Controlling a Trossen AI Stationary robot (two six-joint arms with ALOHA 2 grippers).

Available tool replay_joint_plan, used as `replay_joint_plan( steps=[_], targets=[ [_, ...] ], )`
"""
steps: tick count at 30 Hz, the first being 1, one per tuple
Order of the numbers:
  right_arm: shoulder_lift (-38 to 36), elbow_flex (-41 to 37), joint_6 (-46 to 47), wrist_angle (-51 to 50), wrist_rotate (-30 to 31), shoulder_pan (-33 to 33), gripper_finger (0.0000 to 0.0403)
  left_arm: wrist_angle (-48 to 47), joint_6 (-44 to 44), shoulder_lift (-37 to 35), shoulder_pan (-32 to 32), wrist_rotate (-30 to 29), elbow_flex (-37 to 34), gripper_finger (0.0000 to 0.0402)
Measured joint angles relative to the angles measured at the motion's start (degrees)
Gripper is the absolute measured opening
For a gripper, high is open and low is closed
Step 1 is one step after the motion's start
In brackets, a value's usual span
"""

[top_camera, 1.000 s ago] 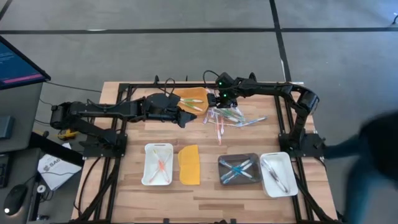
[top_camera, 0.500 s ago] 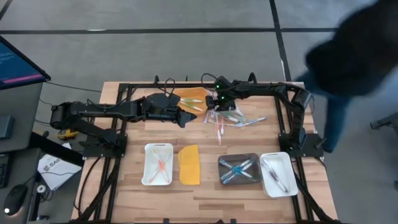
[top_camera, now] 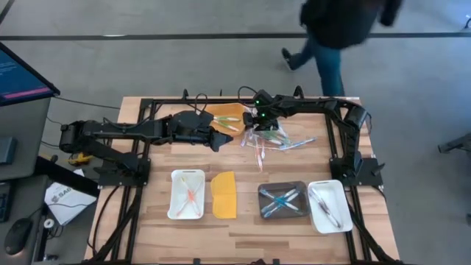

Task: Pick & Place Toothbrushes
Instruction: Put the purple toothbrush into the right white bin

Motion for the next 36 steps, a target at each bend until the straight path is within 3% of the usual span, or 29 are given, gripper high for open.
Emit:
replay_joint_plan(
  steps=[6, 28, 36],
  targets=[
    [0.00, 0.00, 0.36, 0.22, 1.06, 0.09, 0.0222, 0.02, 0.00, 0.00, 0.00, 0.00, -0.02, 0.0117],
    [-0.02, 0.00, -0.41, 2.26, 2.34, 0.28, 0.0011, 0.03, 0.00, 0.00, 0.00, 0.00, -0.02, 0.0117],
    [-0.07, 0.03, -3.16, -1.36, 2.15, 0.31, 0.0002, 0.00, 0.00, 0.00, 0.00, 0.63, -0.01, 0.0117]
  ],
)
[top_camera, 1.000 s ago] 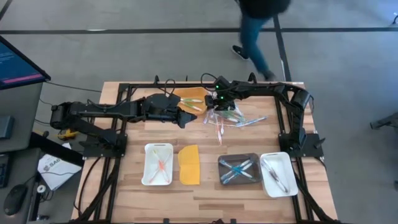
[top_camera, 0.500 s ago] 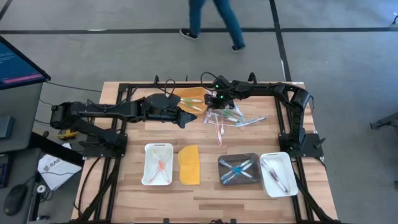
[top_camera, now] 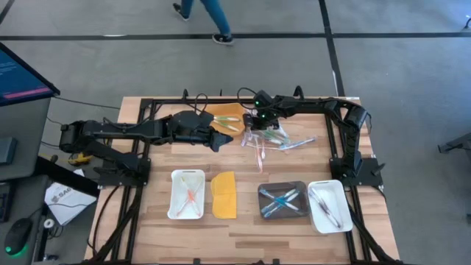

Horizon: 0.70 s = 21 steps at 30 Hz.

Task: Pick & Place Toothbrushes
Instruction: Put the purple toothbrush into the right white bin

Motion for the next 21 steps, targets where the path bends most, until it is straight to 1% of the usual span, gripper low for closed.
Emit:
replay_joint_plan(
  steps=[5, 10, 21],
  targets=[
    [-0.10, 0.03, -2.41, -2.36, -1.85, 0.11, 0.0001, -0.02, 0.00, 0.00, 0.00, 0.15, 0.01, 0.0117],
    [-1.70, 0.03, -4.55, -3.60, -1.58, 0.78, 0.0001, -0.02, 0.14, 0.00, -0.44, 0.17, -0.01, 0.0117],
    [-11.03, 0.03, -5.54, -4.47, -0.92, 0.18, 0.0000, 0.00, 0.42, 0.01, -0.44, 0.20, 0.00, 0.0117]
  ],
)
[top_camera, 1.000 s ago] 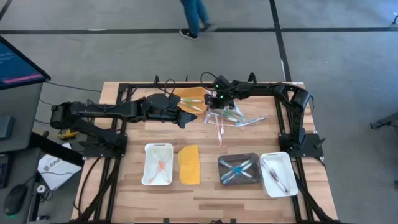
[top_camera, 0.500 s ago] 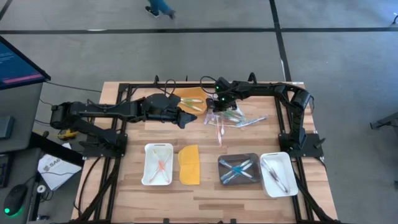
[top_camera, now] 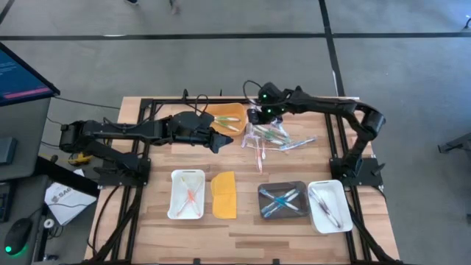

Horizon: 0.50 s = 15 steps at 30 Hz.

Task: Pick & Place Toothbrushes
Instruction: Put the purple toothbrush into the right white bin

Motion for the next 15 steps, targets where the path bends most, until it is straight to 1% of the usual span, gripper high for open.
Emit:
replay_joint_plan(
  steps=[8, 15],
  targets=[
    [-6.15, 0.00, -0.60, -2.63, -0.19, -0.34, 0.0000, 0.11, 0.72, -0.01, 0.00, -0.02, 0.01, 0.0117],
    [-11.56, 0.00, -0.57, -4.61, -1.31, 1.51, 0.0000, 0.20, 0.67, -0.01, 0.00, 0.00, 0.01, 0.0117]
  ],
)
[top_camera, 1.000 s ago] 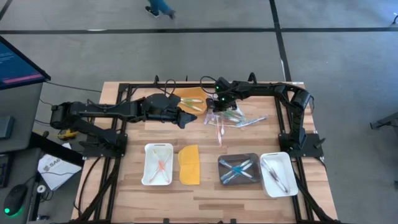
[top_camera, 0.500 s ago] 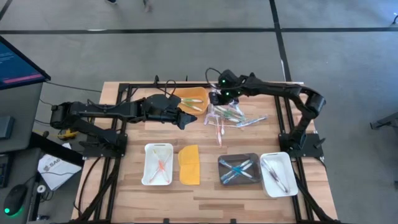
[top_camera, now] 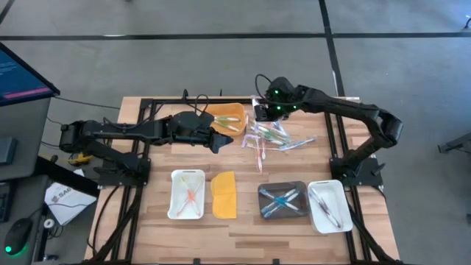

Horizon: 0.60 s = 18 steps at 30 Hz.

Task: Pick & Place Toothbrushes
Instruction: Put the purple toothbrush into the right white bin

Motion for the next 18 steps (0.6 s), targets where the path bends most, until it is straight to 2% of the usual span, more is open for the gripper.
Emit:
replay_joint_plan(
  steps=[12, 18],
  targets=[
    [-10.84, 0.00, 3.20, -0.14, -2.38, 4.77, 0.0000, 0.22, 0.71, 0.02, 0.02, 0.00, 0.00, 0.0117],
    [-15.30, -0.02, 5.44, 3.84, -2.16, 6.49, 0.0000, 4.08, 4.92, 0.02, 0.47, 0.02, -0.02, 0.0117]
  ],
)
